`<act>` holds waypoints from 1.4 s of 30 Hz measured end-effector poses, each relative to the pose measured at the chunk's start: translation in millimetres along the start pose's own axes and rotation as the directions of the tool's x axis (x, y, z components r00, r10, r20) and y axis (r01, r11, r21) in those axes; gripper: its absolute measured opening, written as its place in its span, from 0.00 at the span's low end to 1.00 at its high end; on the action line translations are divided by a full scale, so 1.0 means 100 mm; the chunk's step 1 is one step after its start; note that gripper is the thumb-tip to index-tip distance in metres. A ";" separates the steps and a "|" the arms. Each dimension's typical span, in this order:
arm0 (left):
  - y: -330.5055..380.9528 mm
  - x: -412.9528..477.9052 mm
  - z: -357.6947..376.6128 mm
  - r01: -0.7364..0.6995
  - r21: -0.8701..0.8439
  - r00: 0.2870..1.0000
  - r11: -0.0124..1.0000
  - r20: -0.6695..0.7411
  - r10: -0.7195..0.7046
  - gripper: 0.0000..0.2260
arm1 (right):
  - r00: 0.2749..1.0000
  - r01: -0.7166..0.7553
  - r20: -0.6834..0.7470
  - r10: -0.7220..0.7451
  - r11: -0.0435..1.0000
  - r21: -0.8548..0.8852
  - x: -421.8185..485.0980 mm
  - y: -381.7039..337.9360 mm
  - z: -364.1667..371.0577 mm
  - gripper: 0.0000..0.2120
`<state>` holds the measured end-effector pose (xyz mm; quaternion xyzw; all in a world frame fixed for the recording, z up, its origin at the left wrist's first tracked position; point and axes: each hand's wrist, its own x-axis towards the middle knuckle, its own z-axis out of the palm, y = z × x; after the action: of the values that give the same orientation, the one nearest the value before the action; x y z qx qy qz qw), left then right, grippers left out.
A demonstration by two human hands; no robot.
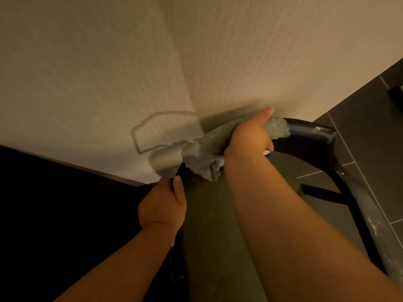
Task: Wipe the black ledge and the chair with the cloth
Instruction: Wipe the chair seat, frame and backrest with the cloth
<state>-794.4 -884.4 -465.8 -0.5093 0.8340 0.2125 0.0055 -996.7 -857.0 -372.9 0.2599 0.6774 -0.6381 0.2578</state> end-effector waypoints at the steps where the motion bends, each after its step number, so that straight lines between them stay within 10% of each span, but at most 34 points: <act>1: -0.01 -0.01 0.00 0.001 0.002 1.000 1.000 -0.004 -0.001 0.34 | 0.999 0.048 0.003 -0.048 0.999 -0.009 -0.01 0.03 -0.01 0.34; 6: 0.00 0.01 0.02 0.018 0.033 1.000 0.999 0.011 -0.018 0.27 | 0.948 0.255 -0.146 -0.282 0.951 -0.175 -0.25 0.31 0.27 0.41; 11: -0.01 0.02 0.03 0.031 0.006 0.998 0.999 0.056 -0.031 0.17 | 0.705 0.647 0.054 -0.707 0.611 -0.457 -0.32 0.65 0.20 0.41; 20: -0.04 0.00 0.07 0.002 -0.084 1.000 0.996 -0.010 -0.003 0.27 | 0.448 0.617 0.285 -0.847 0.063 -0.784 0.37 0.19 -0.42 0.33; 27: -0.04 -0.01 0.05 -0.014 -0.055 0.999 0.998 -0.037 0.012 0.28 | 0.413 0.742 0.382 -0.827 0.062 -0.668 0.15 0.21 -0.38 0.37; 36: -0.05 0.00 0.07 -0.017 -0.038 1.000 0.999 -0.019 0.016 0.29 | 0.243 0.642 0.630 -0.738 -0.365 -0.674 0.50 0.23 -0.63 0.22; 42: -0.05 0.00 0.07 -0.015 -0.052 1.000 0.999 -0.021 0.014 0.31 | 0.293 0.666 0.507 -0.811 -0.208 -0.717 0.32 0.25 -0.44 0.30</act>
<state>-791.0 -883.9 -473.8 -0.5053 0.8318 0.2289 -0.0182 -1003.7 -811.1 -410.5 -0.3218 0.9180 -0.1901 -0.1326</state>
